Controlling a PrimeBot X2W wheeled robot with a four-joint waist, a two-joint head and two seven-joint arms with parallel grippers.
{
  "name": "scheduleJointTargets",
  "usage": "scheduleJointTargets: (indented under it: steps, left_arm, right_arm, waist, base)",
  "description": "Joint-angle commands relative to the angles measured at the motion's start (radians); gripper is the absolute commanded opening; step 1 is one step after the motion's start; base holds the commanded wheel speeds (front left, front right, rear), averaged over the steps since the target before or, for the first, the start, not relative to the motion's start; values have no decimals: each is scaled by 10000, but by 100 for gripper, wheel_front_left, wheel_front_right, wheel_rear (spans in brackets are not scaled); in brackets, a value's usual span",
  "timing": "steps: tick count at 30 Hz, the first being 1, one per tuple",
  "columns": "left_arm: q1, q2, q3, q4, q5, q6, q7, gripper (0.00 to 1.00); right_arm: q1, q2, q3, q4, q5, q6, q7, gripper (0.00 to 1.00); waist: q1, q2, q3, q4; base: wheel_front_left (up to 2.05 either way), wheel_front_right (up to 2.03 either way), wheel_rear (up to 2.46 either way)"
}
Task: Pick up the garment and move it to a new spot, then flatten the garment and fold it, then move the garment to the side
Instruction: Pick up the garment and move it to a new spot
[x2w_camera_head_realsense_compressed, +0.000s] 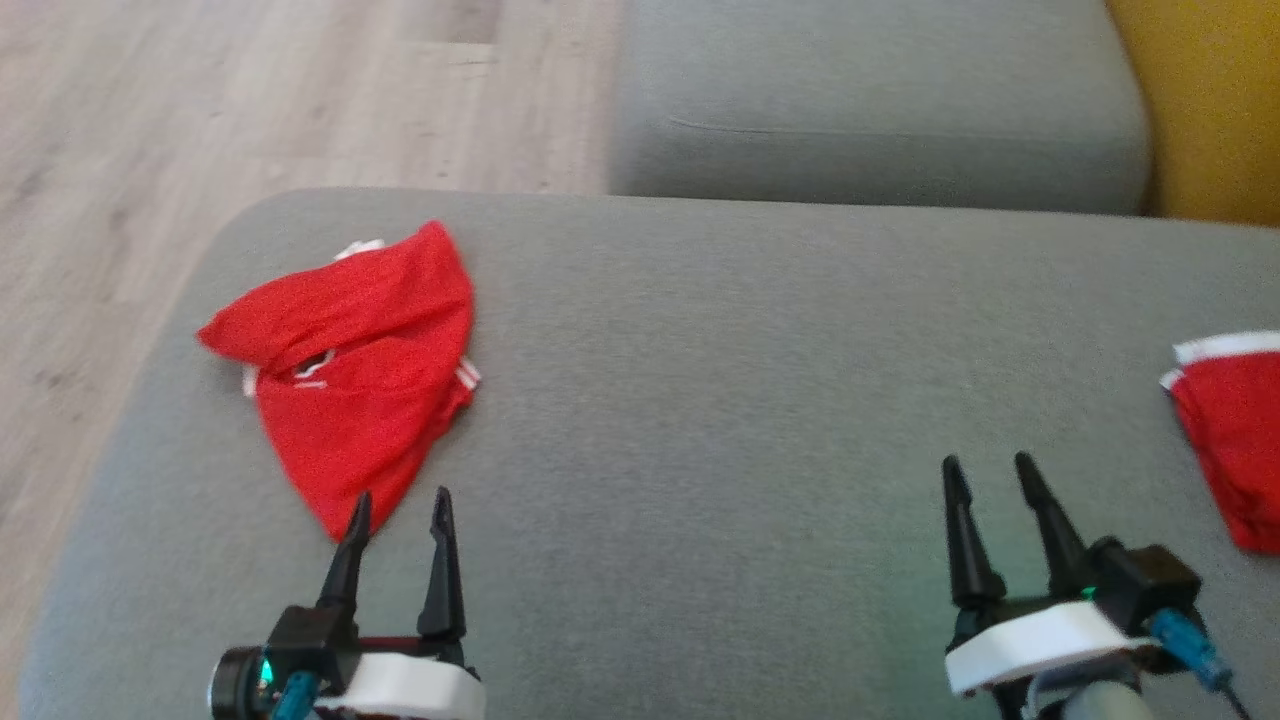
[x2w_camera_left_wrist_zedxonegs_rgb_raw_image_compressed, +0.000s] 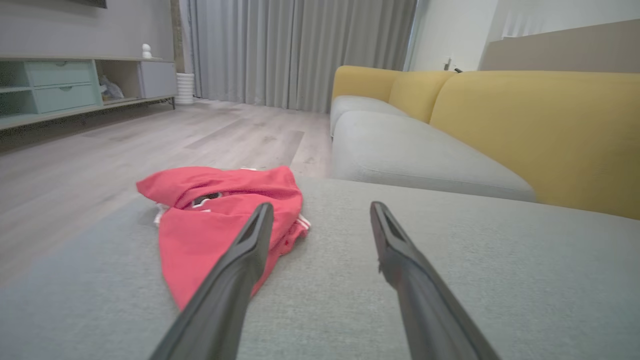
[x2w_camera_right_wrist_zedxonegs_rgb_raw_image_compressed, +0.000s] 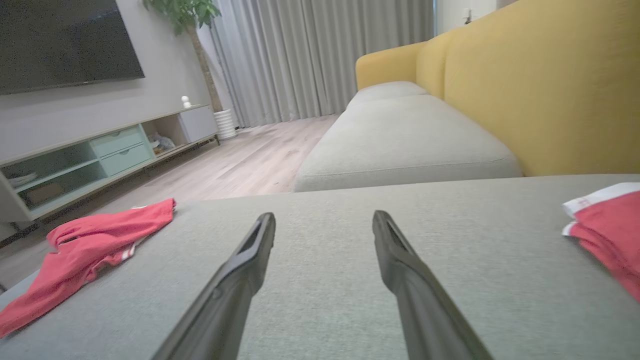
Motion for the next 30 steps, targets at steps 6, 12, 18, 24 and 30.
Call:
scheduleJointTargets:
  steps: [6,12,18,24,30]
  left_arm:
    - [-301,37,748,-242,347,-60,-53,100]
    - [-205,38,927,-223,490,-164,-53,100]
    - [-129,37,1011,-168,633,-285,-53,100]
    - [-162,46,1163,-134,703,-383,-53,100]
    - [-707,309,1184,207,834,-631,-53,100]
  right_arm:
    - [-57,-45,807,-379,238,67,-108,100]
    - [29,-45,1109,-389,376,67,-108,100]
    - [127,-45,1368,-380,547,67,-108,100]
    - [132,-45,1581,-322,539,67,-108,100]
    - [20,-45,1592,-303,432,67,-108,100]
  waist:
    - [0,0,-163,1441]
    - [0,0,-229,2190]
    - [0,0,-325,2980]
    - [0,0,-241,3119]
    - [0,0,283,2609]
  base:
    - [0,0,0]
    - [0,0,0]
    - [0,0,0]
    - [0,0,0]
    - [0,0,0]
